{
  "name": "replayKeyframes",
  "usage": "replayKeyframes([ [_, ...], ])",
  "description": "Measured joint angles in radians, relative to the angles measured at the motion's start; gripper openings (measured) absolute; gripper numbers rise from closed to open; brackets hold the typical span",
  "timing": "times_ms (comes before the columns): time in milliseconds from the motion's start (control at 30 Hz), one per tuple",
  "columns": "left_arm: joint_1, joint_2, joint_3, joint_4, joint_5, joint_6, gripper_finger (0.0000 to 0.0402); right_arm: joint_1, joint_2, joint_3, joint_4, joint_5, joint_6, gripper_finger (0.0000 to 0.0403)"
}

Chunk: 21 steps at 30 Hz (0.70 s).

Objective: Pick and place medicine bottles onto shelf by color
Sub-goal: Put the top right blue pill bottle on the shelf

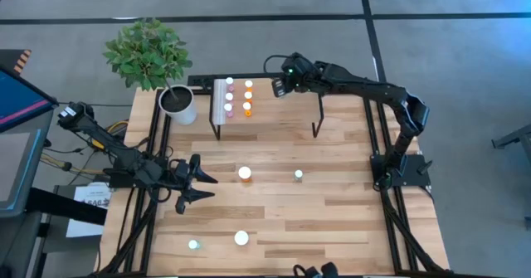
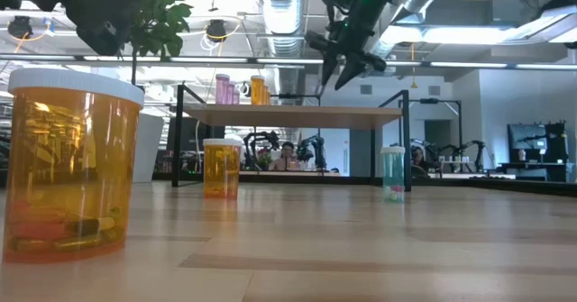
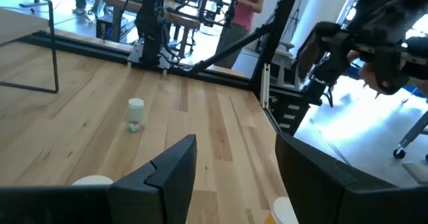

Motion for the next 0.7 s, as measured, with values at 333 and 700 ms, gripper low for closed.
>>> replayKeyframes([
  [333, 0.0, 0.0, 0.0, 0.003, -0.001, -0.004, 0.0192, -0.004, -0.001, 0.002, -0.02, -0.035, 0.044, 0.0189],
  [700, 0.0, 0.0, 0.0, 0.013, -0.008, -0.01, 0.0192, 0.056, -0.099, 0.002, -0.046, -0.013, -0.029, 0.0184],
])
